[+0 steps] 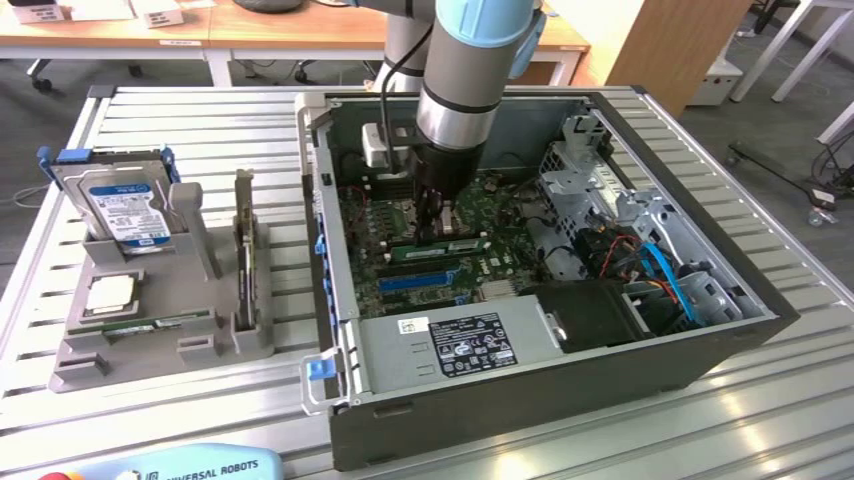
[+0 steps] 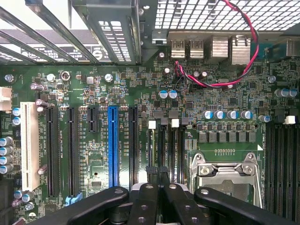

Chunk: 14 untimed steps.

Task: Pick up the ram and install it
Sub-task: 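Press down the ram until it locks into place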

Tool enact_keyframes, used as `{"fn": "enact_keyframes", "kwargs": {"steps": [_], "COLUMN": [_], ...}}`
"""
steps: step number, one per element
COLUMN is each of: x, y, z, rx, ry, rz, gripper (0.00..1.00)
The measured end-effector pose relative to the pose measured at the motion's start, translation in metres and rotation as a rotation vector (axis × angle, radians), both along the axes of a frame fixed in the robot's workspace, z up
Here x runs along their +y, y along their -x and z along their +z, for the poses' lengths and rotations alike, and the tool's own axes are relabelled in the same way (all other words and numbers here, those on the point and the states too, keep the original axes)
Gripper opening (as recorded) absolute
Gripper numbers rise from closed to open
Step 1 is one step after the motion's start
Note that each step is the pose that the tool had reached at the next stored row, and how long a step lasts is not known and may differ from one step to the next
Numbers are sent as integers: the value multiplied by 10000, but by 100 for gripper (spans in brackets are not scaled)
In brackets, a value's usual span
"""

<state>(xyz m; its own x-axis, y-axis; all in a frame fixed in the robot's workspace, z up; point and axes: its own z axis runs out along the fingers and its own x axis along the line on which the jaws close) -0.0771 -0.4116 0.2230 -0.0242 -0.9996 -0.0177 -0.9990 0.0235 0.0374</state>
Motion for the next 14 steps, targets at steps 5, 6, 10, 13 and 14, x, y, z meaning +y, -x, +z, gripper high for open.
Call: {"fn": "enact_keyframes", "kwargs": {"steps": [5, 6, 10, 13, 14], "x": [0, 0, 0, 0, 0], "y": [0, 0, 0, 0, 0], "z": [-2, -2, -2, -2, -2], "rx": [1, 1, 0, 0, 0], "ry": [1, 0, 0, 0, 0], "rz": [-1, 0, 0, 0, -1], "gripper": [10, 10, 10, 10, 10]}}
